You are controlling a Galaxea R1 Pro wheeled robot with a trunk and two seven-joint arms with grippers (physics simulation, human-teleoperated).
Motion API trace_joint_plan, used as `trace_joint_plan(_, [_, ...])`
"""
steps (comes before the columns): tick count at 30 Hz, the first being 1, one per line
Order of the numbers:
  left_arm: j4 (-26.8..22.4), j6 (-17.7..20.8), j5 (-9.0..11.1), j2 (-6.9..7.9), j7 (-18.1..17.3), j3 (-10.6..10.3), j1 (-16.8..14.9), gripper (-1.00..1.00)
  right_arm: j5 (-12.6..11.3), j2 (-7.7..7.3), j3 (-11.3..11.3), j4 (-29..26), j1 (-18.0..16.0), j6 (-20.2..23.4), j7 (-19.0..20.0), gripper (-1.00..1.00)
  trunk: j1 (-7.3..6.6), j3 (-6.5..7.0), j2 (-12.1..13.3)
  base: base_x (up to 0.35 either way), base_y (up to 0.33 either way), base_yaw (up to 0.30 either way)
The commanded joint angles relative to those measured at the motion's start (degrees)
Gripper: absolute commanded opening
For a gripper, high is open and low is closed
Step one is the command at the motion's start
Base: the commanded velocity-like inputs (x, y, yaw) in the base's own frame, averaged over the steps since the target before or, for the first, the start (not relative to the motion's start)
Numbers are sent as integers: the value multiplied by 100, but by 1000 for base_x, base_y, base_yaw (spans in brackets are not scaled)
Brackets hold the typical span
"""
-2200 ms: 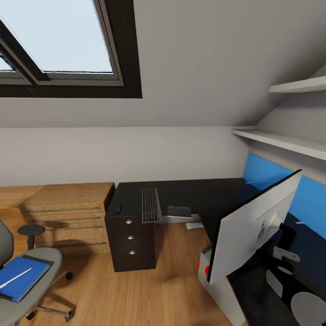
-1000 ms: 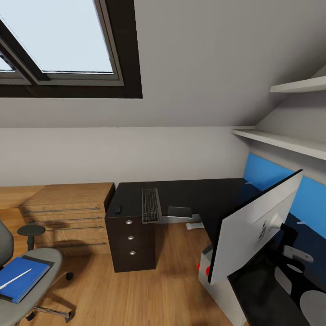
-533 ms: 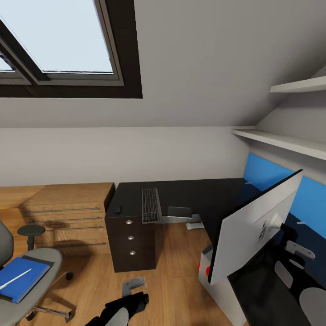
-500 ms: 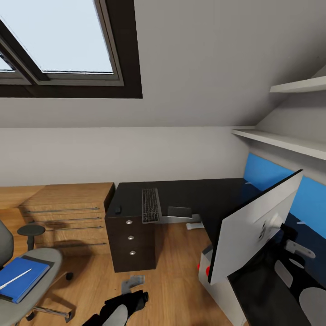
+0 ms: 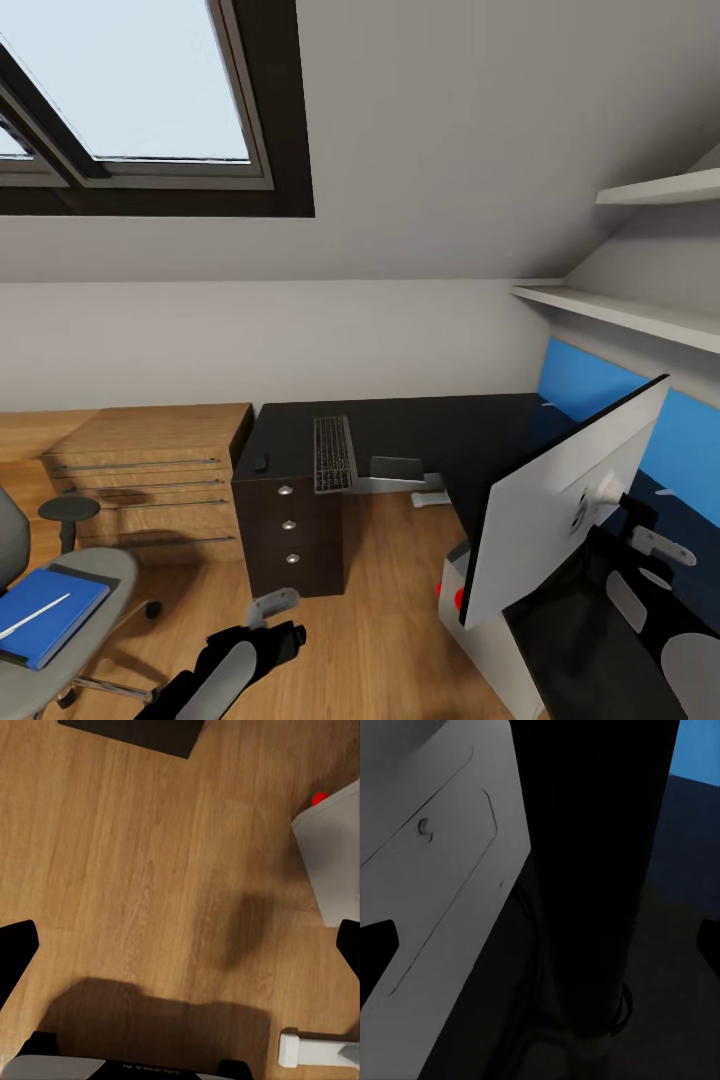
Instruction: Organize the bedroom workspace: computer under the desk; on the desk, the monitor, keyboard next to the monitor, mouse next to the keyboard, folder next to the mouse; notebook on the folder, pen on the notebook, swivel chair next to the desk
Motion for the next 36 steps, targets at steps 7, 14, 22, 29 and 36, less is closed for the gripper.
trace_joint_plan(7, [-166, -9, 52, 31, 62, -64, -8, 100, -58, -13, 8, 6, -5, -37, -3, 100, 113, -102, -211, 0, 0, 0])
trace_joint_plan(14, [-167, -8, 53, 37, 64, -67, -8, 100, -58, -12, 8, 7, -5, -37, -3, 100, 266, -227, -492, 0, 0, 0])
trace_joint_plan(22, [-167, -16, 53, 38, 67, -68, -8, 100, -50, -34, 8, 7, -5, -40, -3, 100, 442, -371, -813, 0, 0, 0])
trace_joint_plan(29, [-164, -17, 58, 31, 71, -68, -8, 100, -48, -30, 9, 14, -5, -60, 4, 100, 596, -497, -1094, 0, 0, 0])
trace_joint_plan(36, [-159, -17, 61, 21, 71, -68, -8, 100, -41, -27, 12, 28, -5, -68, 12, 100, 750, -622, -1375, 0, 0, 0])
